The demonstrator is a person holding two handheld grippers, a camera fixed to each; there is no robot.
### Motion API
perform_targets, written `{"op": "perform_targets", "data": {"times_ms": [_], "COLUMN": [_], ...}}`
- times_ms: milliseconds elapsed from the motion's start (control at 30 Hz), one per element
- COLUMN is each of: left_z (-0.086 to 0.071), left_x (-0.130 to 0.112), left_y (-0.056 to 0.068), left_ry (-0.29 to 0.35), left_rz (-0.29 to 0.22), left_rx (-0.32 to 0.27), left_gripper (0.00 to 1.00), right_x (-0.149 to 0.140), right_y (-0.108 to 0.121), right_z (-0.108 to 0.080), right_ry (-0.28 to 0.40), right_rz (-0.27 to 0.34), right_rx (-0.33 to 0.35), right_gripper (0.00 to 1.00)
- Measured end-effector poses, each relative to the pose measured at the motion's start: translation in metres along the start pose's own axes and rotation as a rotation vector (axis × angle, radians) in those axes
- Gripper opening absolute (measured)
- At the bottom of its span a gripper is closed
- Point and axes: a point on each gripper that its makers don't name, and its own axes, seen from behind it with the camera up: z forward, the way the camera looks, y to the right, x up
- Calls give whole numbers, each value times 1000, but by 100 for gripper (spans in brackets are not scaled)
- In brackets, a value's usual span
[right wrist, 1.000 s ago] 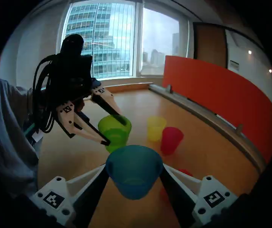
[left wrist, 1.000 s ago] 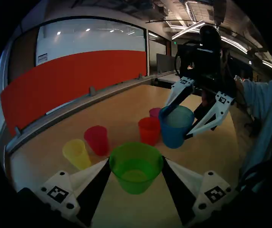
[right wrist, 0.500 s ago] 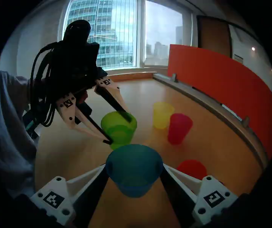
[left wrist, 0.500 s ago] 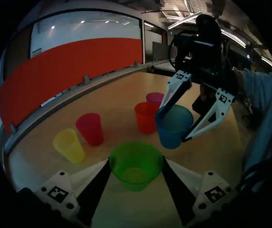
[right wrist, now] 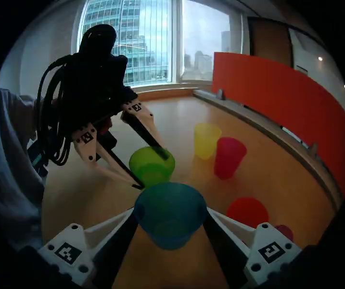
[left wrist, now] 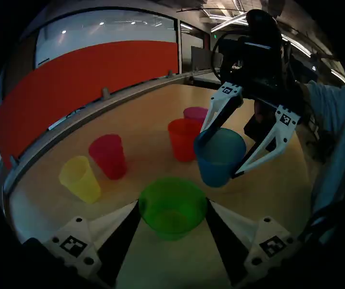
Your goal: Pour water
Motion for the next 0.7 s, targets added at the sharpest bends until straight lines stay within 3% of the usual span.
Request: {"op": "perform_targets", "data": {"times_ms": [267, 700], "left_z": [6, 3], "left_x": [-6, -12], "left_y": [1, -1], "left_ry": [-8, -5], "left_rz": [-16, -52], "left_rx": [-8, -23], "left_gripper": [89, 89], "right_x": [-4, -4], "right_y": [2, 2], "right_z": [1, 3], "right_ry": [-3, -2], "right_rz": [7, 9], "right_rx": [-5, -9], "right_gripper": [92, 92]}}
